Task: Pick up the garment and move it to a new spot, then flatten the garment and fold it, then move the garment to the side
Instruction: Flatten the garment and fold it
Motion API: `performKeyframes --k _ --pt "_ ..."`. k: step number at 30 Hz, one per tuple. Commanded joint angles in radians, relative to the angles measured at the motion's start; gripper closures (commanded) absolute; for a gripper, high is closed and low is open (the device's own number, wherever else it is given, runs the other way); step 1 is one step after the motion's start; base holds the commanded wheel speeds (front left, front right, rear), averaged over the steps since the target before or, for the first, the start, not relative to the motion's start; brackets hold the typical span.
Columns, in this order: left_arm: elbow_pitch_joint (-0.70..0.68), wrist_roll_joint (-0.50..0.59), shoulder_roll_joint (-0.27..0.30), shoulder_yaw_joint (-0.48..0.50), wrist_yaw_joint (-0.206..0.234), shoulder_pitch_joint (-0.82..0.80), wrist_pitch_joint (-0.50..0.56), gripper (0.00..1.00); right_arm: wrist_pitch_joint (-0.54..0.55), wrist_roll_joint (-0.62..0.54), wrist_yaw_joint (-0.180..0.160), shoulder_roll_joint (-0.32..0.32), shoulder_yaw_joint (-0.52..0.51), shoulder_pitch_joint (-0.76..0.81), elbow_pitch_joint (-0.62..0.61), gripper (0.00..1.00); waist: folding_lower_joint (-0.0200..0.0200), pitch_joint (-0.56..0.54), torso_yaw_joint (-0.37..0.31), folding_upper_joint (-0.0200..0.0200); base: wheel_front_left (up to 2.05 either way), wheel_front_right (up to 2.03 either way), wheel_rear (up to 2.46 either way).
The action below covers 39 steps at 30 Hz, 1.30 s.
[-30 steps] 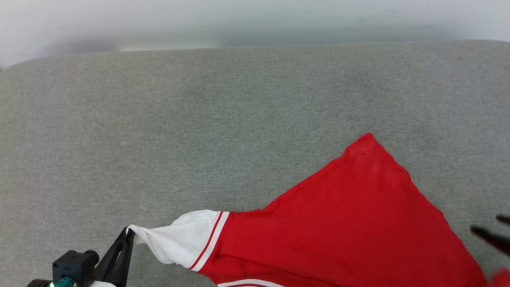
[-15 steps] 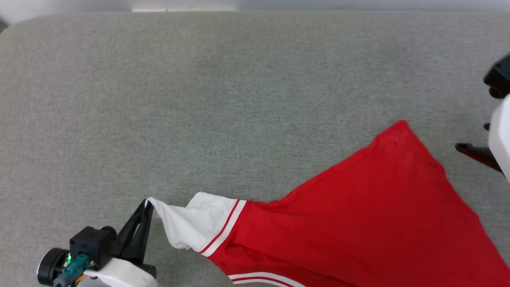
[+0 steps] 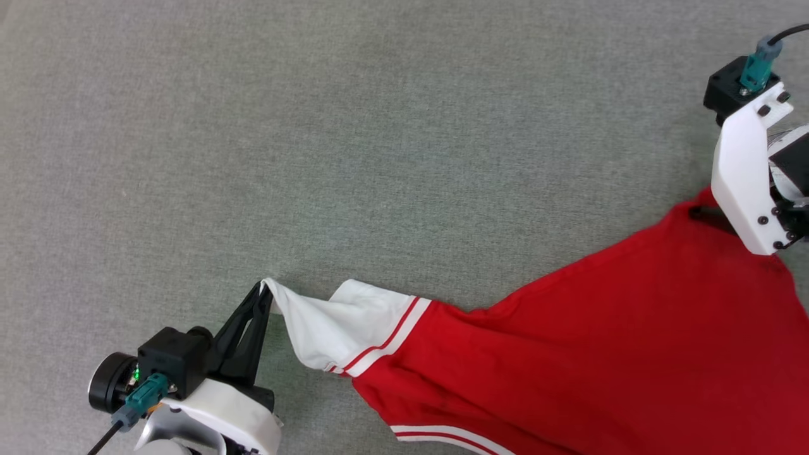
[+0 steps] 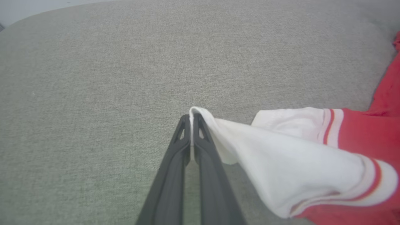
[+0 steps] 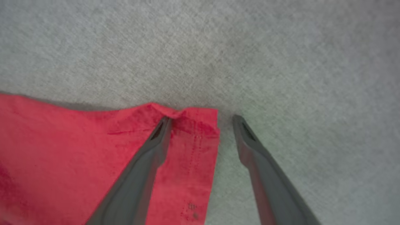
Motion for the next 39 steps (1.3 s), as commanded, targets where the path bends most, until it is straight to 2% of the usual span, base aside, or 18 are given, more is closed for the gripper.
performKeyframes --k 1,6,7,17,24,31,39 --pt "0.004 0.004 -0.004 0.001 -0.004 -0.014 -0.002 1.00 -0.013 0.010 -0.001 0.008 0.017 0.008 0.015 0.00 -0.0001 0.014 0.015 0.0000 0.00 0.00 0.00" --pt "0.024 0.001 -0.019 -0.003 -0.006 -0.018 -0.007 1.00 -0.069 0.032 0.000 -0.010 0.121 0.087 0.048 0.00 -0.0001 0.015 0.015 0.0000 0.00 0.00 0.00" --pt "0.028 -0.001 -0.020 -0.004 -0.007 -0.014 -0.008 1.00 -0.085 0.036 0.000 -0.015 0.131 0.087 0.046 1.00 -0.0001 0.010 0.011 0.0000 0.00 0.00 0.00" --pt "0.045 0.001 0.009 0.012 0.000 0.010 -0.010 1.00 -0.291 0.092 -0.001 -0.061 0.165 0.017 -0.026 1.00 -0.0001 -0.130 -0.047 0.0000 0.00 0.00 0.00" --pt "0.026 0.020 0.049 0.028 -0.016 -0.058 0.016 1.00 -0.508 0.100 -0.001 -0.098 0.154 -0.010 -0.072 1.00 -0.0001 -0.219 -0.086 0.0000 0.00 0.00 0.00" --pt "0.005 0.078 0.082 0.051 -0.048 -0.254 0.083 1.00 -0.683 0.071 -0.001 -0.094 0.093 -0.074 -0.061 1.00 -0.0001 -0.245 -0.130 0.0000 0.00 0.00 0.00" --pt "0.035 0.139 0.094 0.066 -0.133 -0.536 0.169 1.00 -0.797 0.011 -0.001 -0.044 -0.002 -0.176 -0.010 1.00 -0.0001 -0.206 -0.167 0.0000 0.00 0.00 0.00"
